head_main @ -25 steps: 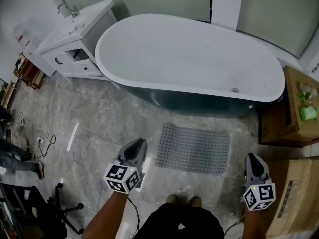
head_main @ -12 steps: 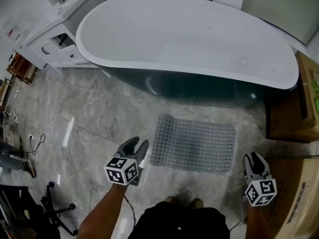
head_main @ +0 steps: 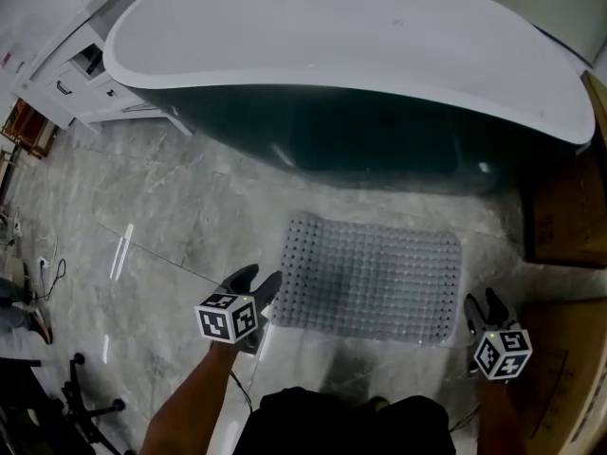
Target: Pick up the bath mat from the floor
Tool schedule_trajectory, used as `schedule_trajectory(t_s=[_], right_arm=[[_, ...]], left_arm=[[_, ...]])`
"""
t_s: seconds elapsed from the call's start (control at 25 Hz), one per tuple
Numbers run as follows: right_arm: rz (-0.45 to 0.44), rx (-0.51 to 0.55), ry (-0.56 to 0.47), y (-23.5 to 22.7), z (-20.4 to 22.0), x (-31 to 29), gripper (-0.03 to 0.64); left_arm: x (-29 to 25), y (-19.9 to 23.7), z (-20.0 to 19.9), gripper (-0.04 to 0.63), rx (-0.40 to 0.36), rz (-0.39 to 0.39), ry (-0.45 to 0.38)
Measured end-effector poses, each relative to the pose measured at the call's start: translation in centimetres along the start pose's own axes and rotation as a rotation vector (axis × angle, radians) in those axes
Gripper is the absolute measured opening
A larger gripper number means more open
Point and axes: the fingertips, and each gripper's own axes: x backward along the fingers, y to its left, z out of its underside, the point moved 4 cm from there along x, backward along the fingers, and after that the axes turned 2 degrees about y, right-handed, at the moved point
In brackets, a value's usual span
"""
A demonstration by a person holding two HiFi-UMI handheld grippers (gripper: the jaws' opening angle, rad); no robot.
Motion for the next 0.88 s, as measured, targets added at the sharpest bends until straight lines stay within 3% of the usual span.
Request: schedule_trajectory(t_s=[0.48, 0.64, 0.76, 0.88], right_arm=[[0.028, -0.083, 0.114, -4.7, 11.7, -10.8, 0.295], [0.033, -0.099, 0.164, -6.4, 14.5, -13.7, 0.318], [0.039, -0.12, 0.193, -7.6, 16.2, -15.2, 0.322], [0.032, -0.124, 0.233, -8.2, 18.1, -16.7, 0.33]], left_arm=[[-10.7, 6.1, 9.8, 0.247, 0.006, -0.004, 0.158], [-12.4, 7.7, 10.7, 0.253, 0.006, -0.057, 0.18], [-14.3, 8.3, 13.2, 0.255, 0.043, -0.025, 0.218], [-15.9, 8.7, 14.7, 0.259, 0.035, -0.014, 0.257]])
